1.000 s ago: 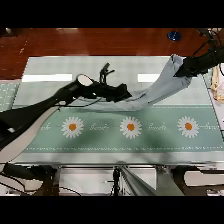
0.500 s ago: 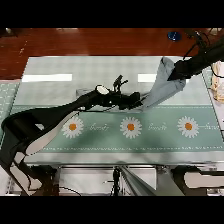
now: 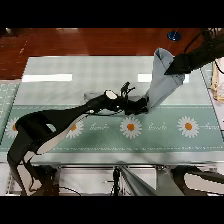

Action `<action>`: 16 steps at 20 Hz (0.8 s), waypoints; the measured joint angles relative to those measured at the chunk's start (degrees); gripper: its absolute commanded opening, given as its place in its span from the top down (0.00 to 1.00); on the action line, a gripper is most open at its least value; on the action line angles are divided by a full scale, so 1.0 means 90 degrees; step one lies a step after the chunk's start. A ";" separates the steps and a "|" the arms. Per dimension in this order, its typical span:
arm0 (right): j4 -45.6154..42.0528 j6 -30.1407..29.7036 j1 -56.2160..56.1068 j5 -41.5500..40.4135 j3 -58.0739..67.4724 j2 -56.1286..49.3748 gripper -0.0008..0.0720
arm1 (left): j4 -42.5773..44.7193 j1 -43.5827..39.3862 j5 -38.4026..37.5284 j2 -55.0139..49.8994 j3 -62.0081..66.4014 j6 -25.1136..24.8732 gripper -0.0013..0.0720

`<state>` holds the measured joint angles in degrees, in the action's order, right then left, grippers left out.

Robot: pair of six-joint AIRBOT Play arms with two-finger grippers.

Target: Fold the shirts.

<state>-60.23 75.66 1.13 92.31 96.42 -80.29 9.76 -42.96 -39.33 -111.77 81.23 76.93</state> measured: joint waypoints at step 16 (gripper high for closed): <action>-0.0367 0.1428 -0.1685 -0.1149 0.0000 -0.0197 0.94 | 0.4488 0.5156 -0.3500 0.5508 0.0590 0.0335 0.94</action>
<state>-63.53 88.51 -14.04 81.97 96.42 -82.06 50.15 3.44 -70.83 -62.19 86.54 79.94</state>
